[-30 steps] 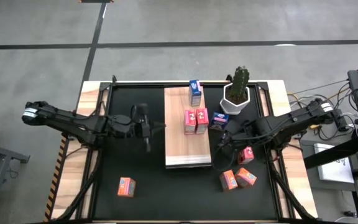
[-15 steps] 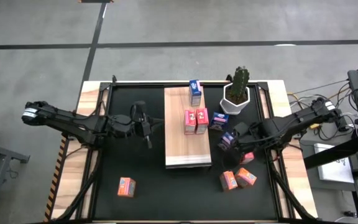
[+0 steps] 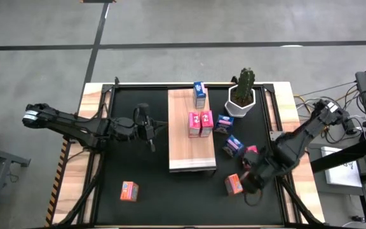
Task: Stack cereal on shelf
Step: Put the right orange cereal box on the shelf
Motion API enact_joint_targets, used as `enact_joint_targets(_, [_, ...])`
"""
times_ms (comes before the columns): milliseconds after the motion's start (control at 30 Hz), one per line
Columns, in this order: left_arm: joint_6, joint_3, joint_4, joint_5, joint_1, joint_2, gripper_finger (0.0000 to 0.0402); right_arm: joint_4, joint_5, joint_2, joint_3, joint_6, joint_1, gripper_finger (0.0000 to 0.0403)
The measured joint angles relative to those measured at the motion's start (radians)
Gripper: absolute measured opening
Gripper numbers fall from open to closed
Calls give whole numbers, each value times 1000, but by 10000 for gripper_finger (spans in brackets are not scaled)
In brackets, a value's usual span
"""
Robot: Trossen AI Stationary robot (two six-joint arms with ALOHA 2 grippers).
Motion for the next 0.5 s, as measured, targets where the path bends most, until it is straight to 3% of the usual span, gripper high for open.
enact_joint_targets(267, [-14,0,0,0,0,0,0,-30,144,88,0,56,141,211])
enact_joint_targets(500, [-16,0,0,0,0,0,0,-63,165,166,0,77,179,210])
